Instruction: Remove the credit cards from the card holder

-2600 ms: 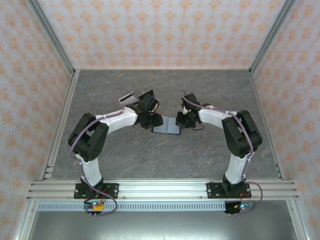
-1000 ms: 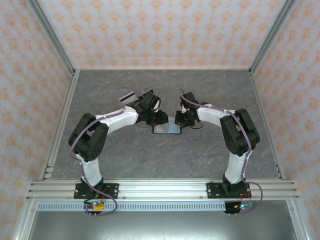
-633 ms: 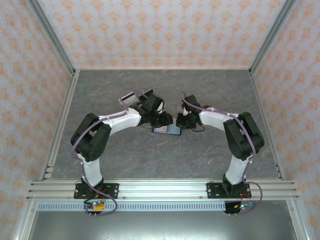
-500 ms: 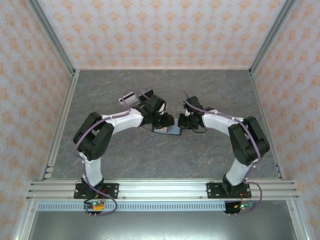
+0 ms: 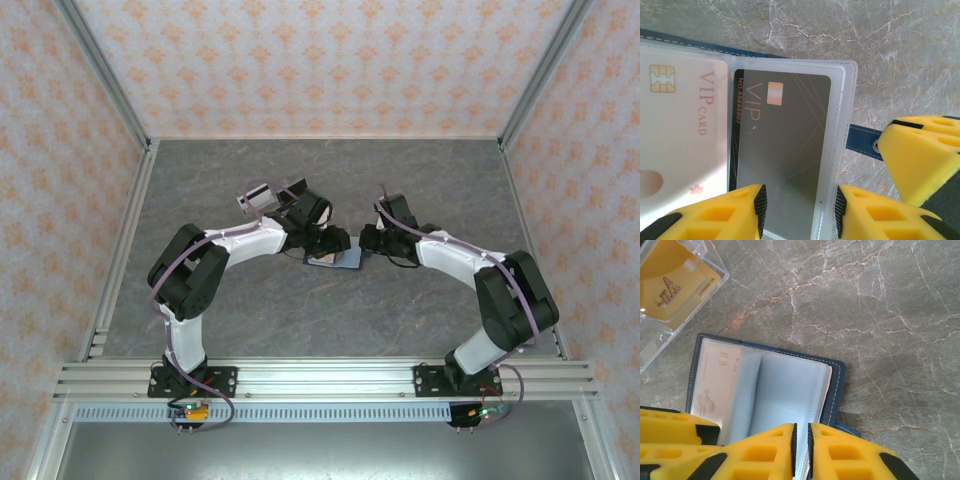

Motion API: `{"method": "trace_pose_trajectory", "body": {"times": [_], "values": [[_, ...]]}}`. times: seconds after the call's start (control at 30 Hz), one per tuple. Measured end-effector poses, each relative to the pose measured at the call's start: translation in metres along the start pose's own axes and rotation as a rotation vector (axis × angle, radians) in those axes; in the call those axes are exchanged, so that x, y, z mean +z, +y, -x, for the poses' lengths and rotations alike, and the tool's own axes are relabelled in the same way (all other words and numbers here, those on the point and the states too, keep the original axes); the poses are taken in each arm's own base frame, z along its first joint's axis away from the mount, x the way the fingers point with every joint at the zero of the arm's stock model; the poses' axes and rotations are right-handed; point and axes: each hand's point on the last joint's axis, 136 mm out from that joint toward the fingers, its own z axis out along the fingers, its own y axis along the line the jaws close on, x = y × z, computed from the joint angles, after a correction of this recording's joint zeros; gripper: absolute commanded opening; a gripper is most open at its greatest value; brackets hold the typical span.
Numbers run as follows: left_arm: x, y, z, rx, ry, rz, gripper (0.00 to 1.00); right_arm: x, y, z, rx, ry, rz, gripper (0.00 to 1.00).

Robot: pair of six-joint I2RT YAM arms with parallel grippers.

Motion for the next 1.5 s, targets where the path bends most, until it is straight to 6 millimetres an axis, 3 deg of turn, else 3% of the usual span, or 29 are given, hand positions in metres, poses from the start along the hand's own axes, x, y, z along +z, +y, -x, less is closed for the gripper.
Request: {"method": "trace_pose_trajectory", "body": {"times": [0.1, 0.23, 0.43, 0.57, 0.7, 1.03, 1.5], "values": [[-0.001, -0.003, 0.003, -0.009, -0.009, -0.014, 0.54, -0.004, 0.002, 0.001, -0.001, -0.023, 0.017, 0.23], [-0.009, -0.006, 0.008, -0.018, -0.029, -0.031, 0.55, -0.012, 0.005, 0.004, -0.002, -0.06, 0.041, 0.24], [-0.024, 0.001, 0.025, -0.037, -0.079, -0.027, 0.44, -0.014, 0.012, 0.006, -0.007, -0.065, 0.074, 0.23], [-0.025, 0.009, 0.028, -0.052, -0.087, -0.008, 0.38, -0.001, 0.016, 0.001, -0.01, -0.019, 0.081, 0.21], [-0.022, 0.011, 0.027, -0.055, -0.081, -0.003, 0.34, 0.012, 0.019, -0.004, -0.014, 0.026, 0.074, 0.19], [0.011, 0.041, 0.016, -0.094, -0.011, 0.065, 0.32, 0.034, 0.007, -0.015, 0.005, 0.128, -0.006, 0.19], [0.011, 0.038, 0.017, -0.095, -0.006, 0.065, 0.3, 0.052, -0.002, -0.019, 0.02, 0.2, -0.076, 0.14]]}}
